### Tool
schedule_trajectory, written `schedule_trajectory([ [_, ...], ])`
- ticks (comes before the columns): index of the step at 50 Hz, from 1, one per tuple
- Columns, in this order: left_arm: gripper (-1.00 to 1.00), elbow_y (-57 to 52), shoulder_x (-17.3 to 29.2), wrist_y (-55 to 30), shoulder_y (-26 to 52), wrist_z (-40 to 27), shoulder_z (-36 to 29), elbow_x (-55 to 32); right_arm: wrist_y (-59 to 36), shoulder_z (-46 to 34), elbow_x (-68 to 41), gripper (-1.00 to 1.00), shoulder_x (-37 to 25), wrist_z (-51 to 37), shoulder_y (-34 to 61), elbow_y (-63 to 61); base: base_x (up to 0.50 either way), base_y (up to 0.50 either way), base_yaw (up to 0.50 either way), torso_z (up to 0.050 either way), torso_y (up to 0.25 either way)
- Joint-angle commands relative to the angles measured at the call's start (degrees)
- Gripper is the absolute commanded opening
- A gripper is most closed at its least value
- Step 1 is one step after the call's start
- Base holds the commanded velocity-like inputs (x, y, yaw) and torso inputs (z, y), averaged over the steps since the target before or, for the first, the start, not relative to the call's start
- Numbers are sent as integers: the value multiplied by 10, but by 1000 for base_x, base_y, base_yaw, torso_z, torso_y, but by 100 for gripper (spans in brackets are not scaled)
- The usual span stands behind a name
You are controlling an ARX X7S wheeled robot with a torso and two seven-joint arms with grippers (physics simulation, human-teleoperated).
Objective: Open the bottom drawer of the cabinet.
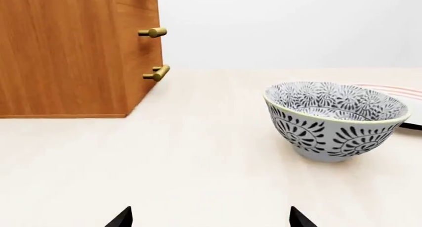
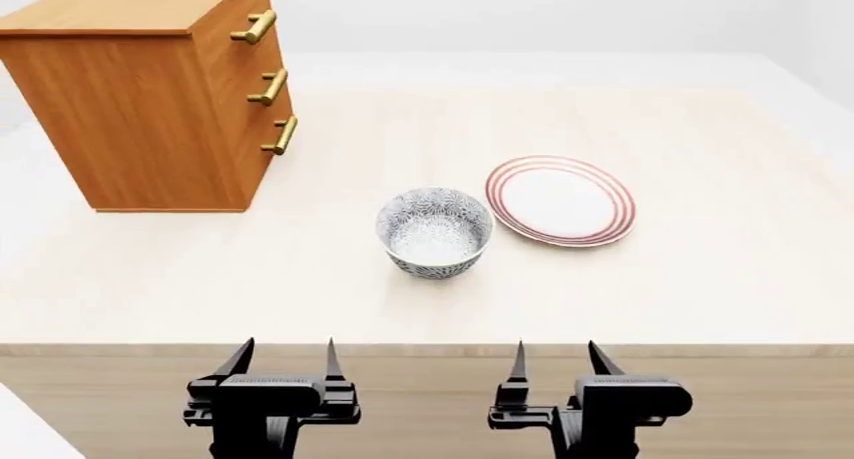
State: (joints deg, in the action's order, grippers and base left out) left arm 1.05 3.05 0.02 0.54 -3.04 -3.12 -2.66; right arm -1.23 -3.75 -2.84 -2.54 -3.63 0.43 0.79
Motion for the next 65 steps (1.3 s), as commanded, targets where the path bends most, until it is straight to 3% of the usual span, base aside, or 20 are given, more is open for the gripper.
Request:
schedule_trajectory([
  [1, 100, 3, 10, 4, 1, -13, -12, -11, 1, -12, -14, 100, -11, -13, 3, 7, 0, 0, 0, 0, 0],
  [11, 100, -12, 18, -23, 2, -19, -23, -17, -24, -25, -13, 100, -20, -27, 0, -18, 0, 0, 0, 0, 0],
  [14, 100, -80, 27, -106, 11, -22, -26, -24, -115, -26, -22, 100, -32, -30, 4, -106, 0, 0, 0, 0, 0],
  [18, 100, -237, 46, -277, 48, -29, -19, -45, -254, -18, -35, 100, -55, -37, 30, -265, 0, 0, 0, 0, 0],
  [21, 100, -290, 53, -328, 68, -32, -19, -52, -317, -19, -16, 100, -63, -59, 60, -303, 0, 0, 0, 0, 0],
  [28, 100, -248, 54, -284, 64, -29, -34, -44, -280, -20, -28, 100, -63, -52, 50, -275, 33, 0, 0, 0, 0],
  [65, 100, -224, 65, -260, 64, -46, -42, -54, -272, -27, -54, 100, -71, -56, 50, -250, 499, 0, 0, 0, 0],
])
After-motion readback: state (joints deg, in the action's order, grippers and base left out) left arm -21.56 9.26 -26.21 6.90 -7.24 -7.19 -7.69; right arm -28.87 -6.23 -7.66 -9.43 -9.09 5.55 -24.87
